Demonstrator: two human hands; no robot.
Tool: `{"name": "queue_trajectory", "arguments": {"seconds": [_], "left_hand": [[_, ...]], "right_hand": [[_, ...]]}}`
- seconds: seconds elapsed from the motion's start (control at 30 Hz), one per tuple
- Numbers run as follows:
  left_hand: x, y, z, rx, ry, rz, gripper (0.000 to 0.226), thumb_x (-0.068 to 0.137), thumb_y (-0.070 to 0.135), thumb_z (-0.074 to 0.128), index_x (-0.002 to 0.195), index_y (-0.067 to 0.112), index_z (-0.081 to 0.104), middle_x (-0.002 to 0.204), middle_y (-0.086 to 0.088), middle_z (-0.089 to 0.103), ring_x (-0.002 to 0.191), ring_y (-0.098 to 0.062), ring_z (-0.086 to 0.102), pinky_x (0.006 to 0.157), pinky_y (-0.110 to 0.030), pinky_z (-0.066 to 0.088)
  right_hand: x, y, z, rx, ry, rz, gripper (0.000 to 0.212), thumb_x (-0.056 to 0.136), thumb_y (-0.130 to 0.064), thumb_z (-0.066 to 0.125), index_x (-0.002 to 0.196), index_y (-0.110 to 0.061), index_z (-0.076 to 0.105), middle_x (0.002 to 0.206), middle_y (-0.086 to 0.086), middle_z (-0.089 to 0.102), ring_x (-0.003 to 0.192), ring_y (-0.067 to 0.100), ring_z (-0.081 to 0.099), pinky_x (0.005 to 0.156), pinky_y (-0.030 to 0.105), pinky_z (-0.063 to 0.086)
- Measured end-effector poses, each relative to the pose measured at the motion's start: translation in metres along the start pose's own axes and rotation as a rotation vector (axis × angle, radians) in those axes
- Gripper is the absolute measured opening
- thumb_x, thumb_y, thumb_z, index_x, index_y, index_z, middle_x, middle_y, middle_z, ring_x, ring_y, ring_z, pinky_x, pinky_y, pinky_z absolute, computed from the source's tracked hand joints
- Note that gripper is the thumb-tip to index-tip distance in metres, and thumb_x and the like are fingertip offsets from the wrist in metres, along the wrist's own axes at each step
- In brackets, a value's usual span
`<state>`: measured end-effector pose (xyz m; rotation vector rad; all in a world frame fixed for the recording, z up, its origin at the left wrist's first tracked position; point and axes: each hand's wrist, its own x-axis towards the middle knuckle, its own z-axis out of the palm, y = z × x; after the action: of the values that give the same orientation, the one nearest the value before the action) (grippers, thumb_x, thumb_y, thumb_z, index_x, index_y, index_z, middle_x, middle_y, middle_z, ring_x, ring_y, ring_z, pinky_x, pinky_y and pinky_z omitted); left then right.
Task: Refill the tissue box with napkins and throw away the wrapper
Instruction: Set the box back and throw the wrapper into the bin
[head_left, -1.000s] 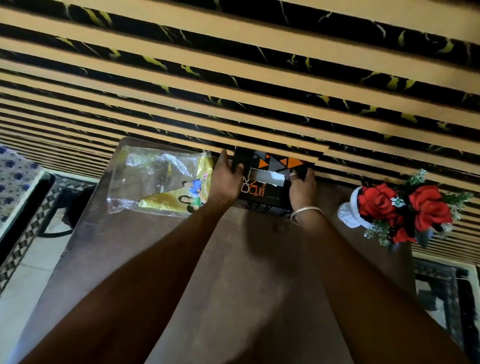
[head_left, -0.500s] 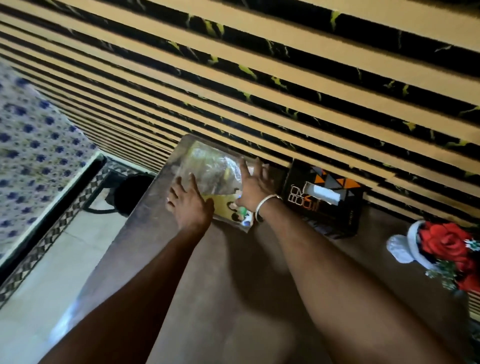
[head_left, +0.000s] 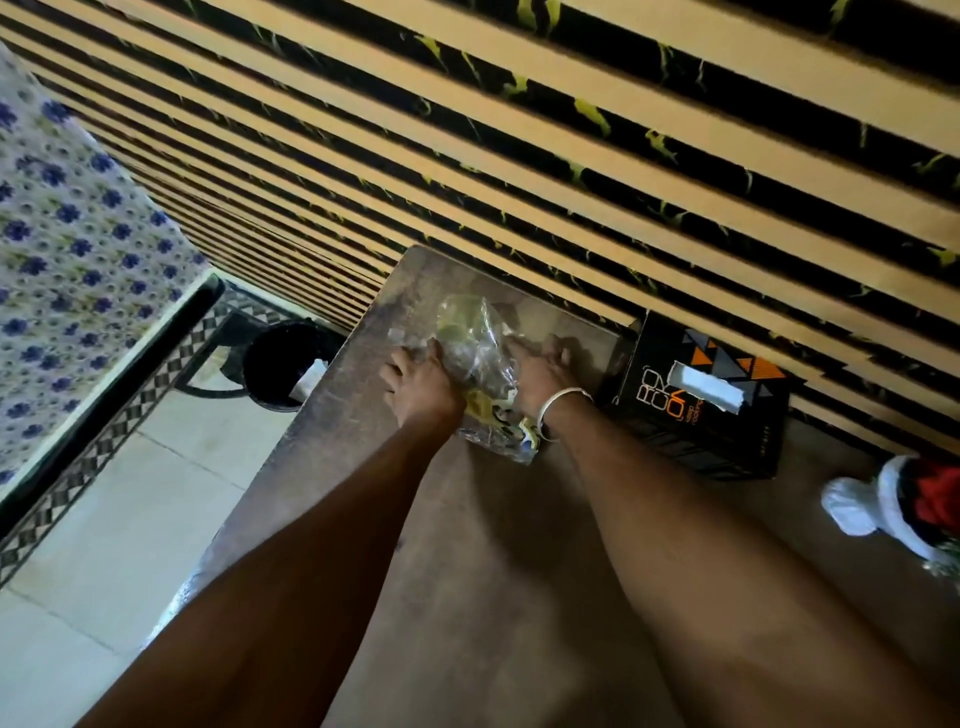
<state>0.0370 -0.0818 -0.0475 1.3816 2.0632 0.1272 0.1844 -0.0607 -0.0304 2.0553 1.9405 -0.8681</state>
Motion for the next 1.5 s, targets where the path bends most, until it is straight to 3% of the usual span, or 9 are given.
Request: {"name": "queue_trajectory", "arguments": {"seconds": [0.3, 0.4, 0.7, 0.77, 0.9, 1.13, 1.27, 1.4, 1.5], "left_hand": [[-0.005, 0.011, 0.002, -0.152, 0.018, 0.237, 0.025, 0.093, 0.016, 0.055, 0.115, 0.015, 0.066, 0.120, -0.012, 0.066, 0.108, -0.024, 0.063, 0.091, -0.030, 0.049], [-0.020, 0.006, -0.010, -0.253, 0.034, 0.230, 0.026, 0.093, 0.009, 0.053, 0.114, 0.011, 0.069, 0.108, -0.001, 0.070, 0.088, -0.012, 0.066, 0.072, -0.015, 0.047], [-0.088, 0.005, -0.072, -0.412, 0.141, 0.231, 0.034, 0.098, 0.006, 0.048, 0.131, 0.007, 0.059, 0.128, -0.010, 0.066, 0.099, -0.012, 0.066, 0.069, -0.007, 0.048], [-0.109, -0.001, -0.089, -0.458, 0.189, 0.231, 0.033, 0.097, 0.006, 0.050, 0.129, 0.005, 0.060, 0.121, -0.009, 0.068, 0.084, -0.008, 0.065, 0.057, -0.010, 0.050], [-0.148, -0.028, -0.122, -0.463, 0.331, 0.228, 0.034, 0.091, 0.007, 0.058, 0.124, 0.005, 0.064, 0.118, -0.006, 0.068, 0.094, -0.014, 0.066, 0.074, -0.018, 0.053], [-0.200, -0.089, -0.169, -0.449, 0.423, 0.188, 0.018, 0.089, 0.012, 0.064, 0.105, 0.008, 0.072, 0.084, 0.003, 0.065, 0.054, 0.006, 0.054, 0.043, -0.004, 0.041], [-0.217, -0.125, -0.198, -0.442, 0.445, 0.179, 0.026, 0.084, 0.011, 0.067, 0.109, 0.009, 0.073, 0.093, -0.006, 0.071, 0.074, -0.012, 0.060, 0.065, -0.022, 0.046], [-0.213, -0.173, -0.224, -0.564, 0.411, 0.178, 0.021, 0.079, 0.006, 0.066, 0.097, 0.014, 0.073, 0.064, 0.005, 0.061, 0.047, 0.003, 0.052, 0.051, -0.021, 0.043], [-0.201, -0.222, -0.251, -0.671, 0.316, 0.215, 0.030, 0.079, 0.018, 0.064, 0.108, 0.014, 0.070, 0.073, 0.003, 0.066, 0.059, 0.000, 0.058, 0.064, -0.026, 0.048]], "right_hand": [[-0.022, -0.029, 0.017, 0.276, 0.130, -0.036, 0.054, 0.084, 0.002, 0.054, 0.133, -0.021, 0.056, 0.136, 0.025, 0.052, 0.128, 0.041, 0.048, 0.110, 0.038, 0.039], [-0.040, -0.039, 0.015, 0.342, 0.223, -0.035, 0.042, 0.082, 0.004, 0.053, 0.118, -0.013, 0.066, 0.114, 0.018, 0.070, 0.112, 0.037, 0.062, 0.096, 0.036, 0.049], [-0.102, -0.071, -0.012, 0.359, 0.361, -0.168, 0.024, 0.080, 0.006, 0.055, 0.097, -0.003, 0.069, 0.102, 0.019, 0.071, 0.099, 0.035, 0.064, 0.083, 0.032, 0.046], [-0.119, -0.081, -0.017, 0.354, 0.389, -0.233, 0.020, 0.079, 0.004, 0.058, 0.094, -0.003, 0.069, 0.099, 0.019, 0.072, 0.095, 0.035, 0.064, 0.080, 0.033, 0.046], [-0.150, -0.109, -0.018, 0.366, 0.384, -0.365, 0.017, 0.077, 0.002, 0.059, 0.089, -0.004, 0.069, 0.094, 0.019, 0.072, 0.088, 0.034, 0.064, 0.071, 0.026, 0.039], [-0.196, -0.173, 0.000, 0.384, 0.346, -0.549, 0.025, 0.077, 0.001, 0.060, 0.099, -0.007, 0.071, 0.096, 0.018, 0.071, 0.091, 0.036, 0.065, 0.081, 0.041, 0.054], [-0.219, -0.211, 0.011, 0.355, 0.347, -0.598, 0.026, 0.078, 0.000, 0.060, 0.102, -0.005, 0.069, 0.098, 0.019, 0.071, 0.093, 0.036, 0.065, 0.079, 0.036, 0.050], [-0.228, -0.258, 0.023, 0.323, 0.344, -0.608, 0.028, 0.080, -0.001, 0.059, 0.106, -0.004, 0.068, 0.102, 0.021, 0.071, 0.095, 0.036, 0.065, 0.077, 0.035, 0.049], [-0.233, -0.305, 0.038, 0.375, 0.375, -0.558, 0.028, 0.081, 0.000, 0.057, 0.106, -0.006, 0.069, 0.101, 0.020, 0.071, 0.093, 0.036, 0.065, 0.075, 0.034, 0.048]]}}
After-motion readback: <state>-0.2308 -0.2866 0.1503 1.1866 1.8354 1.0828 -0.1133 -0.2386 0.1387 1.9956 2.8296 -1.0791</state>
